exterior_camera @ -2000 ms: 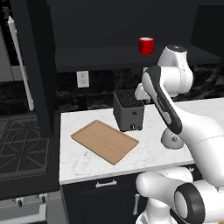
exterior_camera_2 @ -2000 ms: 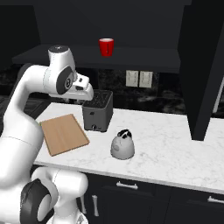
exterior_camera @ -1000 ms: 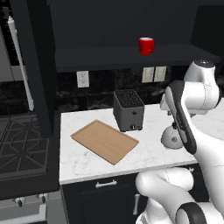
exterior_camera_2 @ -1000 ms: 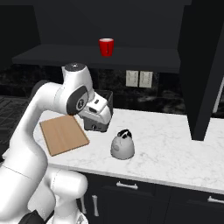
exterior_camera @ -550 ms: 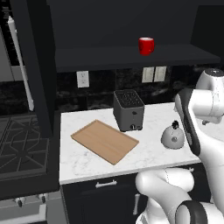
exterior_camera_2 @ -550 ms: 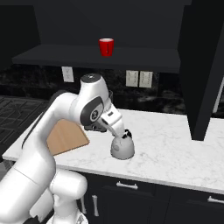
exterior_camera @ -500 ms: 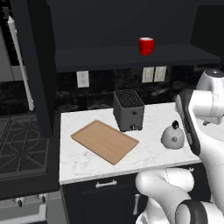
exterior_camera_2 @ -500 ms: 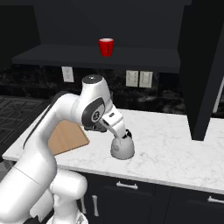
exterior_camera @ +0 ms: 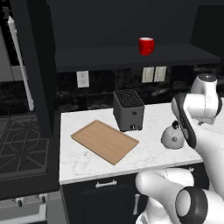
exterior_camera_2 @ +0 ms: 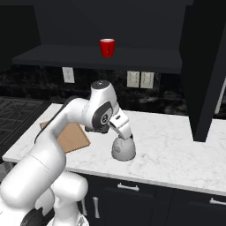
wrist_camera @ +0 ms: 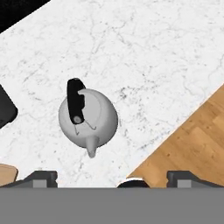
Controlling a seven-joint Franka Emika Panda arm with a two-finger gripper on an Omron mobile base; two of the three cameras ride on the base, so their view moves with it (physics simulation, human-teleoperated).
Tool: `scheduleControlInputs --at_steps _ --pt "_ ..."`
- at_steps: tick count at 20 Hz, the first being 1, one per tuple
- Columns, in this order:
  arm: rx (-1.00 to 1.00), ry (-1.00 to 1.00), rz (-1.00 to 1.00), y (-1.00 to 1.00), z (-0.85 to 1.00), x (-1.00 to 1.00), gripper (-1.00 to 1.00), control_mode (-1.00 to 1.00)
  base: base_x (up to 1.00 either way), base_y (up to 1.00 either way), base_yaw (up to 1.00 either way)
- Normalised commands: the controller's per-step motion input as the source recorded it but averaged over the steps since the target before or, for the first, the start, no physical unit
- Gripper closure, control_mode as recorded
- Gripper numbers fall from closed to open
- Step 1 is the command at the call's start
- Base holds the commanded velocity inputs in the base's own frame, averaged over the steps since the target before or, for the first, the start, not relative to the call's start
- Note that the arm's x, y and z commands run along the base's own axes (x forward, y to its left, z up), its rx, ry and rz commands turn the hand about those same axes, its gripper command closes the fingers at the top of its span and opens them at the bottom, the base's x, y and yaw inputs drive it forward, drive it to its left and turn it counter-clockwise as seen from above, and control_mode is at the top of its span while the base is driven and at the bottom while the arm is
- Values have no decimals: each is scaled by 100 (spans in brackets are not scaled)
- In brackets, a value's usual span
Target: Pick the kettle from the counter and place it on the tray. Then pick the mug from the cabinet and place it on the tray. Then close the cabinet doors.
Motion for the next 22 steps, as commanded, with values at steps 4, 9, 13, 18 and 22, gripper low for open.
scheduleControlInputs --at_steps 4,9,13,18,22 --pt "0 0 0 0 -19 45 -100 -100 0 0 0" --pt "0 7 0 1 -25 44 -100 -100 0 0 0" --pt "0 15 0 0 -25 36 -100 -100 0 0 0" --pt "0 12 0 0 -29 20 -100 -100 0 0 0" --pt "0 9 1 -2 -25 20 -100 -100 0 0 0"
